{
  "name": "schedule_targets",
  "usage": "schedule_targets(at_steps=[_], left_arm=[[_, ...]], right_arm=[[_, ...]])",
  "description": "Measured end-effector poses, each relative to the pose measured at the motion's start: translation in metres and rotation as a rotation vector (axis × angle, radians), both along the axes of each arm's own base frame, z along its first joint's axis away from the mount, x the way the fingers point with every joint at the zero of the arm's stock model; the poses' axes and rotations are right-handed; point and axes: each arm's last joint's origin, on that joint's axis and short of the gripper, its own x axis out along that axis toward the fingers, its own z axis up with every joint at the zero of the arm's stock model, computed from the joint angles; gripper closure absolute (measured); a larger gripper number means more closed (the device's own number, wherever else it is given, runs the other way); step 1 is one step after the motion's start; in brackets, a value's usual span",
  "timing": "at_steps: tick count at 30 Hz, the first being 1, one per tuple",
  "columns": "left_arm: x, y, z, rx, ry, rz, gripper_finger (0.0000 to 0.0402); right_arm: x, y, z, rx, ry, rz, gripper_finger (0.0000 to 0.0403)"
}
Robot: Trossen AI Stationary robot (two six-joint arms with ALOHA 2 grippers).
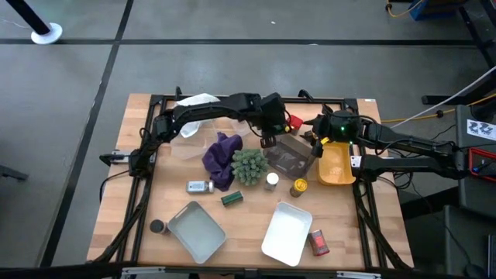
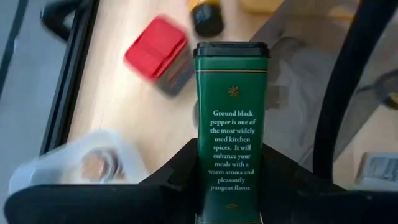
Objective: Sort spices by type
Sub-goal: Put the top green seasoning can into the black bin
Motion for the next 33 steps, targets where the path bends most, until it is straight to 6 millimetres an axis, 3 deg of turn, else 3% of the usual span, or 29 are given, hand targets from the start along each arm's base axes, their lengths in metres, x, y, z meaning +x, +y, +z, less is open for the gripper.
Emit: schedule_targets(at_steps=[12,33], left_arm=[[0.016,-0.031,0.007,0.062,-0.101,-0.120,0.0297],[0.023,-0.048,0.011,0.100,-0.158,-0.185,0.0296]], right_arm=[[0.003,0.005,0.001,0.079,-0.045,0.162,0.0169],[0.003,0.005,0.001,0.086,-0.046,0.174,0.0169]])
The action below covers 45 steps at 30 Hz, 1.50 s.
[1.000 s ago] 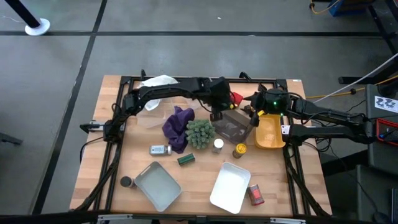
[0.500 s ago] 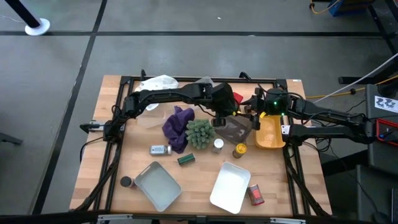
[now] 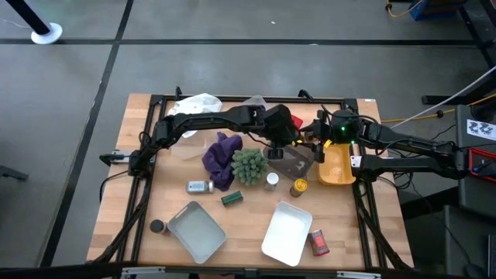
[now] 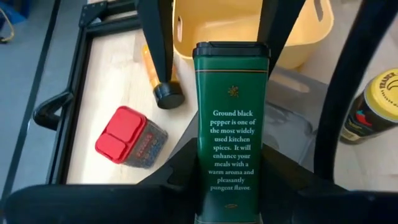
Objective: Sort spices by type
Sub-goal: Put the top green seasoning can into the black bin
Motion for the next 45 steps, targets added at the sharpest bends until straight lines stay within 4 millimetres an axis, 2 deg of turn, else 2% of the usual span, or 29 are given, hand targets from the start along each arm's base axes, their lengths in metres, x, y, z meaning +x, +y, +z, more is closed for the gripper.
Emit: schedule_targets(at_steps=[5,16,19,24,29,39,45], left_arm=[[0.002,-0.005,0.001,0.004,-0.019,-0.019,0.0301],[0.004,-0.008,0.003,0.007,-0.038,-0.029,0.0300],[0.004,-0.007,0.003,0.005,-0.038,-0.025,0.0291],[0.003,-0.007,0.002,0.009,-0.033,-0.027,0.0268],[0.003,-0.007,0.002,0.004,-0.033,-0.025,0.0259],[0.003,-0.007,0.002,0.000,-0.033,-0.021,0.0270],[-0.003,-0.008,0.001,-0.007,0.028,-0.021,0.0250]], right_arm=[[0.000,0.002,0.000,0.032,-0.012,0.060,0.0169],[0.005,0.000,-0.006,0.049,0.029,0.060,0.0175],[0.008,-0.001,-0.009,0.053,0.046,0.056,0.0202],[0.014,-0.003,-0.015,0.070,0.080,0.062,0.0277],[0.016,-0.003,-0.018,0.081,0.093,0.070,0.0278],[0.016,-0.003,-0.018,0.103,0.088,0.064,0.0275],[0.016,-0.003,-0.019,0.138,0.094,0.044,0.0277]])
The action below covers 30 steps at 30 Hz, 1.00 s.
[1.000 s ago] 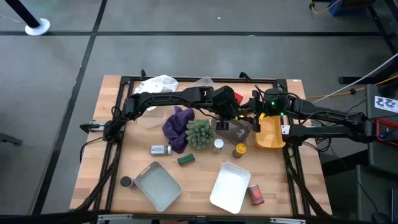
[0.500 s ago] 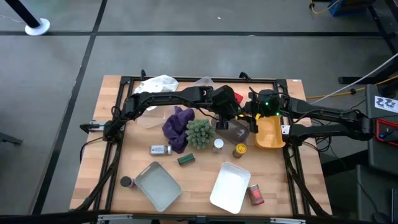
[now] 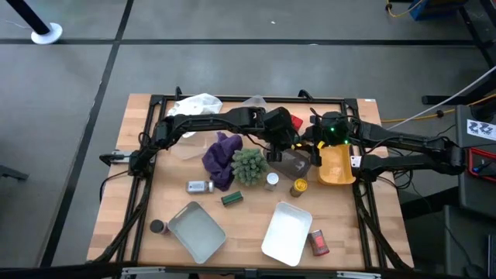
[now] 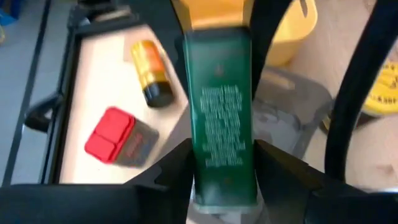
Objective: Sort spices by type
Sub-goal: Put the top green seasoning can into the black bin
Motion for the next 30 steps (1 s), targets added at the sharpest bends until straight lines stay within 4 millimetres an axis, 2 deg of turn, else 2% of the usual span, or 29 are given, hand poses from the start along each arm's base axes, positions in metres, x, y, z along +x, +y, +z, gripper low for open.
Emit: schedule_targets(at_steps=[5,11,15,17,22,25,30], left_arm=[[-0.022,0.002,0.018,-0.017,0.068,0.019,0.0239],[-0.064,0.013,0.052,-0.083,0.148,0.099,0.0238],[-0.089,0.015,0.074,-0.132,0.114,0.113,0.0238],[-0.099,0.013,0.080,-0.134,0.074,0.106,0.0238],[-0.131,0.006,0.084,-0.148,-0.039,0.125,0.0238],[-0.153,0.002,0.075,-0.158,-0.114,0.144,0.0238],[-0.189,-0.003,0.053,-0.170,-0.233,0.181,0.0238]], right_arm=[[-0.003,0.001,-0.004,0.048,0.048,-0.038,0.0276],[-0.006,0.002,-0.007,0.126,0.091,-0.092,0.0276],[-0.008,0.002,-0.006,0.172,0.118,-0.124,0.0276],[-0.009,0.002,0.000,0.191,0.128,-0.139,0.0275],[-0.011,0.002,0.022,0.200,0.133,-0.186,0.0276],[-0.009,0.002,0.032,0.203,0.124,-0.194,0.0276],[-0.001,-0.001,0.035,0.266,0.179,-0.246,0.0276]])
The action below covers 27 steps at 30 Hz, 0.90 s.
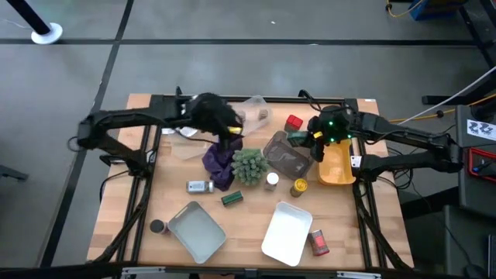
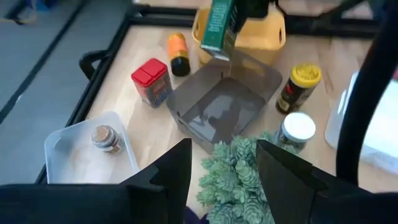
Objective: Sort spices by type
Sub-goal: Put the top green seasoning can into the black bin
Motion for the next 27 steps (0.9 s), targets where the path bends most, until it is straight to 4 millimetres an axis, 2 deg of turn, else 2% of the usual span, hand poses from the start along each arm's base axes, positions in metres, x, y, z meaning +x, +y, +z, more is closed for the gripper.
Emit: schedule_targets(at_steps=[7,13,17,21,27], left_arm=[[-0.027,-0.003,-0.035,-0.010,-0.068,0.038,0.0238],[-0.030,-0.003,-0.065,-0.012,-0.048,0.041,0.0238],[-0.032,-0.003,-0.080,-0.011,-0.048,0.047,0.0238],[-0.032,-0.002,-0.087,-0.008,-0.062,0.048,0.0238],[-0.032,-0.002,-0.086,0.001,-0.073,0.045,0.0238]], right_arm=[[0.027,-0.009,-0.007,0.110,0.204,-0.060,0.0276],[0.055,-0.019,-0.015,0.150,0.363,-0.068,0.0276],[0.071,-0.025,-0.028,0.160,0.425,-0.072,0.0276],[0.081,-0.029,-0.047,0.166,0.508,-0.082,0.0276],[0.091,-0.033,-0.071,0.158,0.606,-0.097,0.0276]])
